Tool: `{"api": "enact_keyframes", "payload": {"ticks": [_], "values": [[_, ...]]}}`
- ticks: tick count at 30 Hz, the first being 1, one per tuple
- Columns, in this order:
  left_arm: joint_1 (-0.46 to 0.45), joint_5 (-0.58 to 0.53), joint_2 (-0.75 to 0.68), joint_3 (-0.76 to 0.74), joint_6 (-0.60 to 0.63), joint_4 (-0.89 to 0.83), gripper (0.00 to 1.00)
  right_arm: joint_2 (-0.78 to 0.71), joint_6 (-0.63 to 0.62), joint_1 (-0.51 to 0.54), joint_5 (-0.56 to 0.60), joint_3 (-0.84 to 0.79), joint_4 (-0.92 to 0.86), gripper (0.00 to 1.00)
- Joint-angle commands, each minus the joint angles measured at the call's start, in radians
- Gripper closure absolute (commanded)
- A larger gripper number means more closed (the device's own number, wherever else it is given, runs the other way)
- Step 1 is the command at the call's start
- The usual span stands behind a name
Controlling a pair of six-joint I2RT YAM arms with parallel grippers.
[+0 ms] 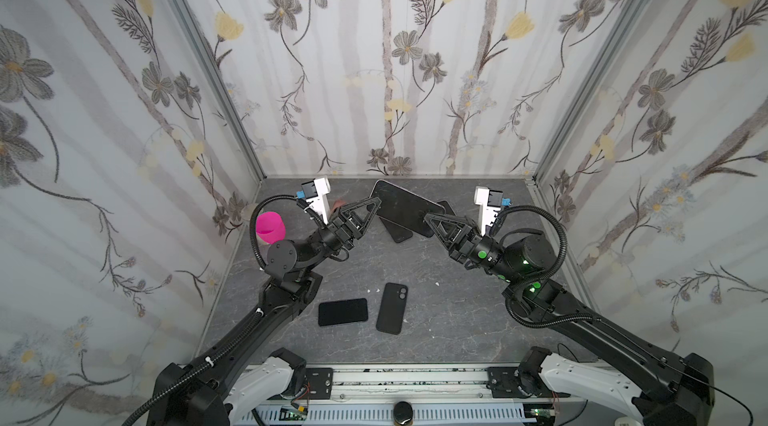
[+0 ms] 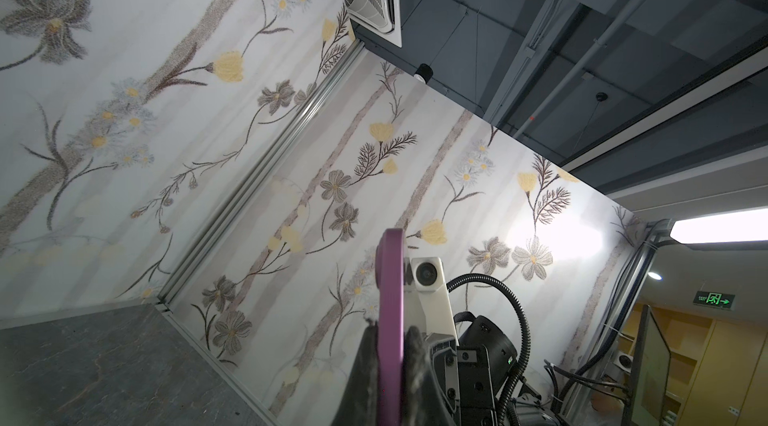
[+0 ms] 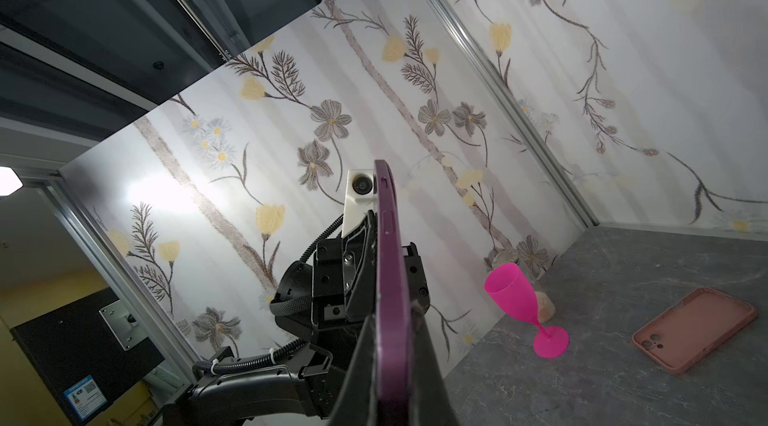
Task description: Put the phone into the phone case
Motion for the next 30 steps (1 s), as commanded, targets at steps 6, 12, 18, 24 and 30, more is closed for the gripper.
{"api": "enact_keyframes", "payload": {"ticks": [6, 12, 18, 24, 30], "values": [[-0.001, -0.051, -0.041, 0.02, 0.139, -0.17, 0.86, -0.043, 0.001, -0.012, 0.096, 0.001, -0.106, 1.0], [-0.002, -0.135, -0.079, 0.027, 0.232, -0.351, 0.39, -0.097, 0.012, -0.037, 0.162, -0.007, -0.19, 1.0], [-0.008, -0.207, -0.099, 0.071, 0.425, -0.743, 0.43, -0.178, -0.015, -0.061, 0.292, -0.007, -0.366, 1.0], [-0.104, -0.307, -0.068, 0.047, 0.575, -1.056, 0.43, -0.257, -0.042, -0.078, 0.401, -0.024, -0.472, 1.0], [-0.251, -0.287, -0.001, -0.062, 0.49, -1.139, 0.4, -0.299, -0.043, -0.084, 0.438, -0.037, -0.507, 1.0]]}}
